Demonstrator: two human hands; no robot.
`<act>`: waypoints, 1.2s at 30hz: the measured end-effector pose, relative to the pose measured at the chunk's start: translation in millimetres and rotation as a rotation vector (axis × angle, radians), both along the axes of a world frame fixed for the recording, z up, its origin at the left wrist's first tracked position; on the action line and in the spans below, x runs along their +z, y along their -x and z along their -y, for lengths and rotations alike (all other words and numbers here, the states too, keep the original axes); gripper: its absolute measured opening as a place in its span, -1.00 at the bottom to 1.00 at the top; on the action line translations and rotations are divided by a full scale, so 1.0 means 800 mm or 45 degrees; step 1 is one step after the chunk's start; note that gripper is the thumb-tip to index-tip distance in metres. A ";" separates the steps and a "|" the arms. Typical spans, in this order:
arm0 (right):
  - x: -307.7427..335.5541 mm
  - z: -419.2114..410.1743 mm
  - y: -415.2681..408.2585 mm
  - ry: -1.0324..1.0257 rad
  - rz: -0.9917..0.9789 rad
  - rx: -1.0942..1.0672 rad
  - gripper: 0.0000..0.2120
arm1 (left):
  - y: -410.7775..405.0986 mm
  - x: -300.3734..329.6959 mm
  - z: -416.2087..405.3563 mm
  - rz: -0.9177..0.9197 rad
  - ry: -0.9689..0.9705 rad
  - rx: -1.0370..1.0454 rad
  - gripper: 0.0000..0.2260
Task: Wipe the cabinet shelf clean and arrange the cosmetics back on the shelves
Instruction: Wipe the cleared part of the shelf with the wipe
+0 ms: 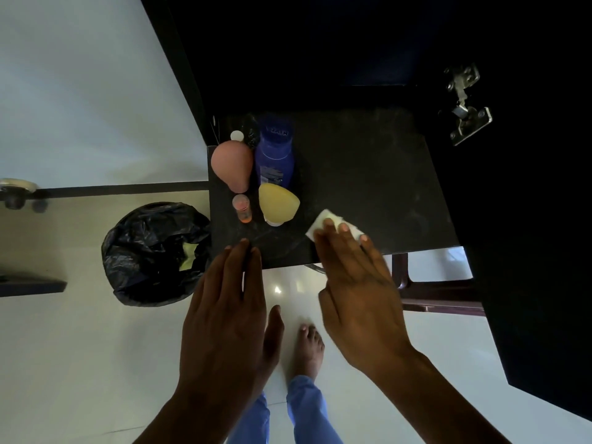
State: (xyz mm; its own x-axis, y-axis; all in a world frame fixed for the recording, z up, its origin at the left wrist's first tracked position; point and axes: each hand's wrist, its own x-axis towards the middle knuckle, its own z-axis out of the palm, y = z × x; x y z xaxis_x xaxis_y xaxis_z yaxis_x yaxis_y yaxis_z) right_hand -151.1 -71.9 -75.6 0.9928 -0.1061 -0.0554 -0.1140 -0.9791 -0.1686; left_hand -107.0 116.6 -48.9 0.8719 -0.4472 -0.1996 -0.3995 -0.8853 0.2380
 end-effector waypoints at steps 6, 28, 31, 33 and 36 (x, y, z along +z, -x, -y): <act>0.000 -0.041 0.008 -0.022 0.006 0.293 -0.37 | 0.000 -0.004 -0.008 0.018 0.049 0.009 -0.23; 0.028 0.016 -0.038 -0.631 0.548 -0.105 -0.69 | -0.052 0.003 -0.025 0.075 0.431 0.260 -0.56; 0.033 0.010 -0.062 -0.724 0.485 -0.238 -0.58 | -0.075 0.009 -0.016 0.060 0.508 0.369 -0.62; 0.032 0.004 -0.075 -0.797 0.377 -0.293 -0.53 | -0.086 0.013 -0.009 0.064 0.564 0.386 -0.68; 0.037 -0.007 -0.089 -0.904 0.260 -0.312 -0.62 | -0.096 0.014 0.000 0.046 0.659 0.402 -0.78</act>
State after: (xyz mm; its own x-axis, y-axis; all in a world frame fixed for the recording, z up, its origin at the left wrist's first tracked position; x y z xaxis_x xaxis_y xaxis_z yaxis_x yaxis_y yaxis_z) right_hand -80.2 -66.1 -45.7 0.9434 -0.3316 -0.0106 -0.2126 -0.5797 -0.7866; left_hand -30.3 116.6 -37.5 0.9804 -0.1968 0.0068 -0.1522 -0.7351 0.6607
